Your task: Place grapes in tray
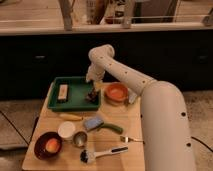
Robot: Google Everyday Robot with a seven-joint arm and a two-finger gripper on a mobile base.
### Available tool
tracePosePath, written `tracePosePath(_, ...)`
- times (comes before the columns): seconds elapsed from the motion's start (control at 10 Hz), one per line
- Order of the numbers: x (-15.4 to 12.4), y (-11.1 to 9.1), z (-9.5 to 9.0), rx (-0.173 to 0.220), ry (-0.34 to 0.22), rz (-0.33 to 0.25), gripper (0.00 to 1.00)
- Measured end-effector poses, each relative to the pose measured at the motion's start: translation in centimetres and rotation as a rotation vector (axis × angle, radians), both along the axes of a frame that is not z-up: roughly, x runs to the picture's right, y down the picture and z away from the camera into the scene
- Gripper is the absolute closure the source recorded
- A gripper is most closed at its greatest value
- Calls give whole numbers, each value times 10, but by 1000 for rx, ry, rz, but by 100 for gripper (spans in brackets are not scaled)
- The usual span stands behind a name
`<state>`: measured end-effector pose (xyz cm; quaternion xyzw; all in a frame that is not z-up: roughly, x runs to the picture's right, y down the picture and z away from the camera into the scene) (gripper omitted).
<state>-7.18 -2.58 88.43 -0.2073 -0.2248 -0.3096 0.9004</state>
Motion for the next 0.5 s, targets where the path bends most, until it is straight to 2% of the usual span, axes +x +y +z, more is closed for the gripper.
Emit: tracePosePath(0.5,-1,-1,-1,4,-7,-3,20)
